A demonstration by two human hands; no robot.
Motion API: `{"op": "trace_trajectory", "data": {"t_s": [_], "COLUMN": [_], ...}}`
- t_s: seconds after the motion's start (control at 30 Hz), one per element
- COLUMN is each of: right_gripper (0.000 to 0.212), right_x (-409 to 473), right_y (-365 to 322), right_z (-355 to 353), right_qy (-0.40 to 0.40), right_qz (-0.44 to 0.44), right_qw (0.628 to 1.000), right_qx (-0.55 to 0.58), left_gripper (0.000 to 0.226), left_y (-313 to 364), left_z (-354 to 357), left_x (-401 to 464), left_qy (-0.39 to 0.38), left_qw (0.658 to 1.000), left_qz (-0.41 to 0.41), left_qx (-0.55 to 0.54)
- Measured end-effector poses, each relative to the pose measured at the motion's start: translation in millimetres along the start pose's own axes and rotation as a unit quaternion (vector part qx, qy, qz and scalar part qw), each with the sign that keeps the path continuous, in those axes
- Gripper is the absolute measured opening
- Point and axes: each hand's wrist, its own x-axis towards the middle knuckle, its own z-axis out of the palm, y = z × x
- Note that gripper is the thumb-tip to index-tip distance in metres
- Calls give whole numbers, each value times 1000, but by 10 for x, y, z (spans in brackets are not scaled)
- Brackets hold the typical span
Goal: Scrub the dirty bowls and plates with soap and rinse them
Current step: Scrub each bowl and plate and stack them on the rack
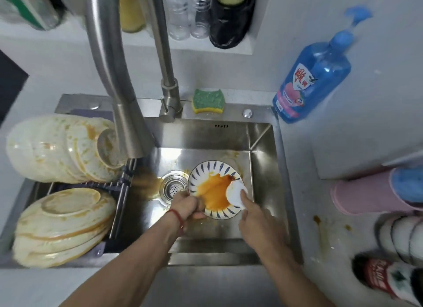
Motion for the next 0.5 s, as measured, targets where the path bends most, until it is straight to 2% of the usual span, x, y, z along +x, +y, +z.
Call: {"op": "trace_trajectory", "data": {"t_s": [0.1, 0.2, 0.3, 0.43, 0.5], "right_gripper": [71, 70, 67, 66, 66], "right_x": [-213, -176, -220, -584, -560], "right_y": [-151, -354, -789, -1073, -981], "right_z": [49, 66, 61, 17, -65], "right_qy": [3, 47, 49, -12, 7], "right_qz": [-5, -9, -89, -206, -191], "right_qw": [996, 995, 993, 978, 977], "right_qx": [-86, -88, -61, -38, -99], "left_gripper": [60, 63, 44, 58, 60], "left_y": [83, 145, 252, 395, 416], "left_z": [-144, -223, -274, -571, -694], "left_x": [-408, -736, -979, -1126, -1198], "left_qy": [-36, -98, -141, -185, -209], "left_qw": [999, 993, 986, 978, 973], "left_qz": [17, 52, 79, 93, 94], "left_qx": [-17, 29, 45, 17, 18]}}
